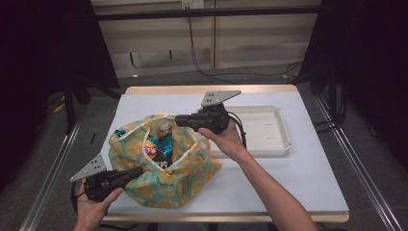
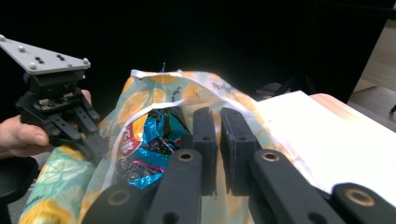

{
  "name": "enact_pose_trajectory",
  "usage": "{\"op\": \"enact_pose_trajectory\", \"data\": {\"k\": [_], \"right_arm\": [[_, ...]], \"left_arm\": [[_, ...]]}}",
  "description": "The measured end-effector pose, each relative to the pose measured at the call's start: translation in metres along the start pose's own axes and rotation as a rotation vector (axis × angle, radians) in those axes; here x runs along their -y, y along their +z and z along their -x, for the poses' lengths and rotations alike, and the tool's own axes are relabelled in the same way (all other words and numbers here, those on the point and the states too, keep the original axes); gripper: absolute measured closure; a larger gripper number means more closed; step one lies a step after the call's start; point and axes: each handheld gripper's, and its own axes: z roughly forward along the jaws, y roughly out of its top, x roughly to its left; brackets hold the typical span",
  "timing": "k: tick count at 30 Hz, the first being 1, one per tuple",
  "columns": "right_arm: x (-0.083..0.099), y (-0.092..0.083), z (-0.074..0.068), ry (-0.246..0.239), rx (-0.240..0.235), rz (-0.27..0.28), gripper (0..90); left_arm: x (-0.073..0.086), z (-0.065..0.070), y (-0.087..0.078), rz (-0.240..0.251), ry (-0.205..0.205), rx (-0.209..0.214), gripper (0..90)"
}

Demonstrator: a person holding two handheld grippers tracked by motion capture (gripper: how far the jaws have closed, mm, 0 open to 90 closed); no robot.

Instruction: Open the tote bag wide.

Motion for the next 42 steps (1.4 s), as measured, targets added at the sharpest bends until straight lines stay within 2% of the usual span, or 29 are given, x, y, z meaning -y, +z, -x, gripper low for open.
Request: {"op": "enact_pose_trajectory", "data": {"k": [2,7,10,14,18,19,20,21,23,24,26,28,29,31,33,34,35,39,40,42], "right_arm": [[0.003,-0.004,0.002,0.008,0.016,0.0,75.6],[0.015,-0.01,0.015,0.046,0.078,-0.021,69.0],[0.024,-0.014,0.024,0.069,0.118,-0.04,60.0],[0.038,-0.012,0.034,0.106,0.13,-0.075,52.5],[0.046,-0.002,0.038,0.133,0.119,-0.091,50.5],[0.047,0.0,0.039,0.146,0.105,-0.093,51.1],[0.048,0.003,0.039,0.15,0.095,-0.101,58.7],[0.049,0.005,0.038,0.141,0.079,-0.108,69.5],[0.048,0.007,0.036,0.126,0.071,-0.109,84.2],[0.046,0.006,0.034,0.121,0.069,-0.097,87.9],[0.039,0.001,0.034,0.115,0.075,-0.061,89.4],[0.031,-0.005,0.033,0.106,0.086,-0.033,89.6],[0.027,-0.009,0.032,0.097,0.09,-0.024,89.7],[0.02,-0.015,0.029,0.086,0.095,-0.001,89.8],[0.013,-0.023,0.026,0.079,0.092,0.03,89.7],[0.01,-0.026,0.024,0.076,0.085,0.045,89.8],[0.007,-0.029,0.022,0.071,0.088,0.053,89.7],[0.003,-0.034,0.01,0.052,0.067,0.058,89.8],[0.003,-0.035,0.007,0.049,0.057,0.057,89.8],[0.006,-0.035,0.0,0.045,0.042,0.059,89.8]], "left_arm": [[0.002,0.001,-0.003,0.003,0.0,-0.005,90.0],[0.003,-0.001,-0.003,0.008,0.003,-0.008,90.0],[0.002,-0.001,-0.002,0.007,0.004,-0.007,90.0],[0.002,-0.002,-0.001,0.012,0.002,-0.007,90.0],[0.002,-0.002,-0.001,0.019,0.002,-0.001,90.0],[0.002,-0.002,-0.001,0.021,0.002,0.0,90.0],[0.002,-0.001,-0.001,0.014,0.003,-0.016,90.0],[0.001,-0.002,-0.001,0.016,0.006,-0.014,90.0],[0.001,-0.003,-0.001,0.03,0.004,0.006,90.0],[0.001,-0.003,-0.001,0.033,0.004,0.003,90.0],[-0.001,-0.002,-0.001,0.04,0.001,-0.008,89.6],[-0.003,-0.002,-0.002,0.052,0.008,0.0,89.4],[-0.004,-0.001,-0.002,0.044,0.011,-0.018,89.4],[-0.006,-0.001,-0.001,0.055,0.011,-0.001,89.4],[-0.008,0.0,-0.001,0.048,0.017,-0.01,89.5],[-0.009,0.0,-0.001,0.056,0.018,0.004,89.5],[-0.01,0.001,-0.001,0.048,0.022,-0.022,89.6],[-0.009,0.001,-0.001,0.054,0.021,-0.003,89.6],[-0.008,0.001,-0.001,0.048,0.016,-0.017,89.7],[-0.004,0.0,-0.003,0.048,0.012,-0.017,89.7]]}}
